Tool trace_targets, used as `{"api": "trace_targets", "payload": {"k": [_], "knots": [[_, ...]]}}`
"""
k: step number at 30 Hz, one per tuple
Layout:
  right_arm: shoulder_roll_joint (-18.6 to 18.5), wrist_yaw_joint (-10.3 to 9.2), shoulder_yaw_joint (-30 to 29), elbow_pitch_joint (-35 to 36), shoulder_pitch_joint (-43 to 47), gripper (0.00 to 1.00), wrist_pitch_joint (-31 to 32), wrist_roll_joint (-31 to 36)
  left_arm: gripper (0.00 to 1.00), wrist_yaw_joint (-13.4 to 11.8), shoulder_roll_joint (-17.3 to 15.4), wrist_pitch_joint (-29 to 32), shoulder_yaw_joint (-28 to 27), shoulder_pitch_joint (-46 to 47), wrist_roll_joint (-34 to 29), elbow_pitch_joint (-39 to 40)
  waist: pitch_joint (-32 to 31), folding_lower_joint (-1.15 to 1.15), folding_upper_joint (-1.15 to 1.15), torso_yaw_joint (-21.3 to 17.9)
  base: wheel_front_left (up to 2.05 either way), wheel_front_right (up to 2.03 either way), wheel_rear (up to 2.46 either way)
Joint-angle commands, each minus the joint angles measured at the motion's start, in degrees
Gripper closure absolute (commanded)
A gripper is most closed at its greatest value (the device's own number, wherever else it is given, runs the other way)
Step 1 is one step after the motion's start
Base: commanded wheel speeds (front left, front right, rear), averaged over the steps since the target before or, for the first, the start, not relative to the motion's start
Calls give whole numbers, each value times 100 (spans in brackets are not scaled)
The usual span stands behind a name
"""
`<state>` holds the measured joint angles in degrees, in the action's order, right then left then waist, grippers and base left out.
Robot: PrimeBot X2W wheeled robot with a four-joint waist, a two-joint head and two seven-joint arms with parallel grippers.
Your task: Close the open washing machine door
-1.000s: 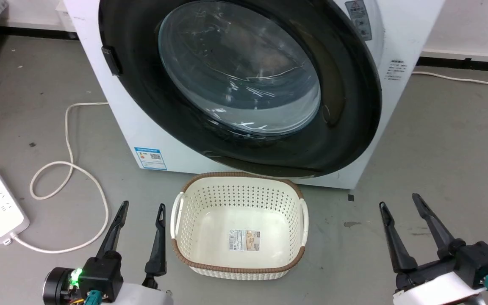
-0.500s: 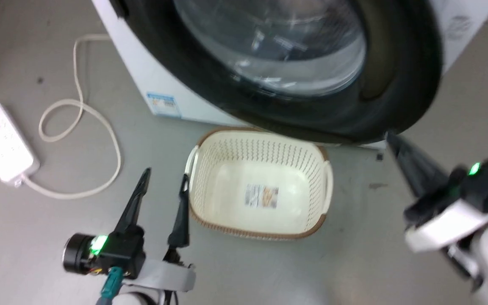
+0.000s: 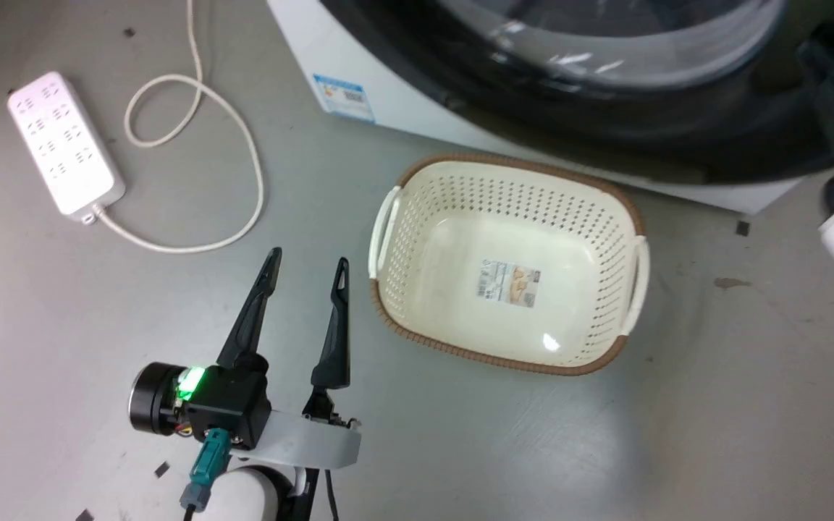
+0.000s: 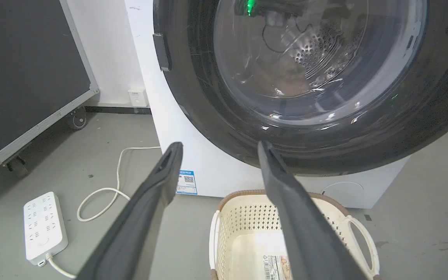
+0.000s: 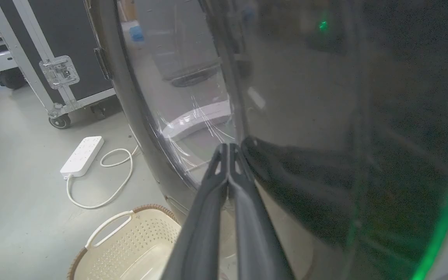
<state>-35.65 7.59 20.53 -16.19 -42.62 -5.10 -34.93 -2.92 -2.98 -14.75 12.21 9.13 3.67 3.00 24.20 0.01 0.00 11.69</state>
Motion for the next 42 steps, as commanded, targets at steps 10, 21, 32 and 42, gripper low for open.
{"api": "trace_targets", "payload": {"k": [10, 21, 32, 42], "knots": [[-67, -10, -131, -1276, -1266, 100, 209, 165, 0, -123, 9, -25, 99, 134, 88, 24, 146, -1, 0, 132, 0, 0, 0], [283, -10, -57, -2061, -1454, 100, -180, 312, 0, -122, 10, -25, 105, 109, 76, -45, -188, -1, 0, 41, 0, 0, 0], [882, -10, 11, -1614, 64, 0, -938, 491, 0, 134, -10, -25, -360, -346, 66, -252, -1363, -1, 0, -688, 0, 0, 0], [1790, -10, -1579, 46, 2333, 0, -987, 1729, 0, 289, -6, -25, -621, -694, 98, -387, -1814, -1, 0, -1176, 0, 0, 0]]}}
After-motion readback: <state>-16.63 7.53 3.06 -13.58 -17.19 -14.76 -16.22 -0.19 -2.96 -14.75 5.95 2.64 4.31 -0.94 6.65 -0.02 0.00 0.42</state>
